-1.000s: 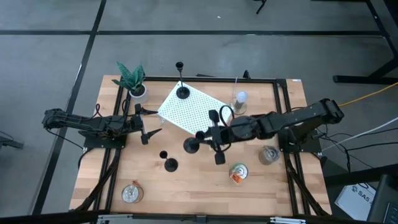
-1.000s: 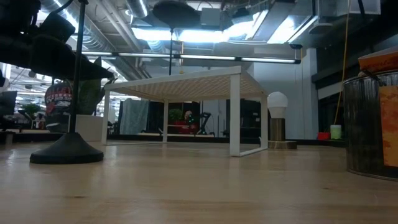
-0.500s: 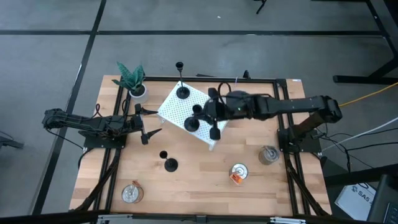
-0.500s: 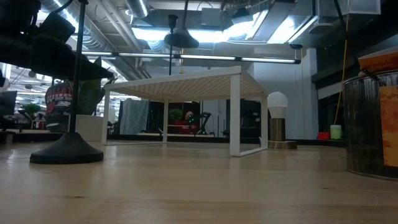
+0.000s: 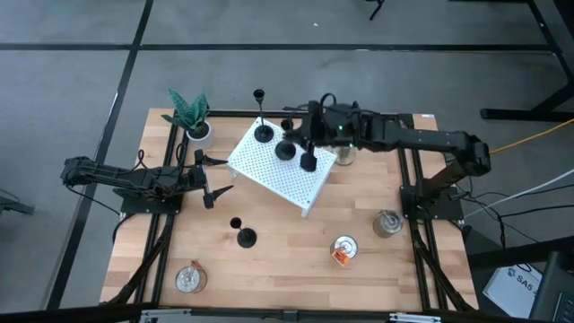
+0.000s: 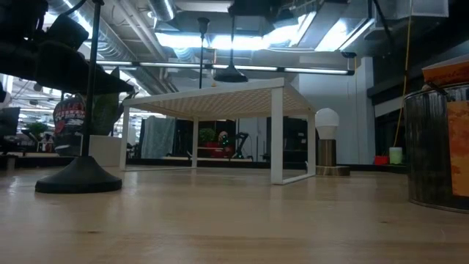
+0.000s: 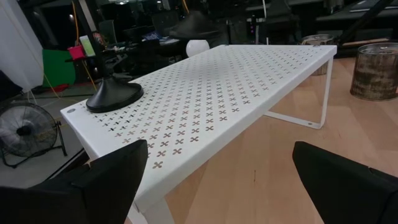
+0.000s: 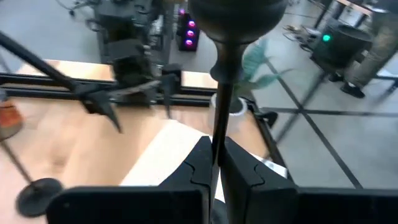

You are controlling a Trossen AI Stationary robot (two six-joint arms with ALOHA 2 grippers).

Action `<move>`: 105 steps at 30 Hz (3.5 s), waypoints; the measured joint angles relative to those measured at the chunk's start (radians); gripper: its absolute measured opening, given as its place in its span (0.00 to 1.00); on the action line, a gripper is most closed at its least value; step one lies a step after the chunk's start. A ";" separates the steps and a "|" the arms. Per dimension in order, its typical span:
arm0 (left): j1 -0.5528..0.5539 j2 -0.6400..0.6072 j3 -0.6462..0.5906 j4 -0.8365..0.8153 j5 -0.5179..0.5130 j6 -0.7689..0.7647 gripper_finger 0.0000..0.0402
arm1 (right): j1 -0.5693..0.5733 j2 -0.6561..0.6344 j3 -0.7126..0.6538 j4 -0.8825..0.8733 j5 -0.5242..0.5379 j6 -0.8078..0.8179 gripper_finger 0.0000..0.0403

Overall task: Pick & Place candle stick holders
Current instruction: Put the bottom black candle holder on the shelf, then put the black candle holder on the shelf

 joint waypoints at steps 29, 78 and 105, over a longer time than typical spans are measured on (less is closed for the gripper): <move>0.000 0.000 0.000 0.000 0.000 0.000 1.00 | -0.180 0.018 -0.166 0.169 -0.142 0.097 0.04; 0.000 0.000 0.000 0.000 0.001 0.000 1.00 | 0.107 -0.191 -0.167 -0.277 0.091 0.320 0.62; 0.000 0.000 0.000 0.000 0.000 0.000 1.00 | 0.541 -0.165 -0.410 0.095 0.157 0.479 0.62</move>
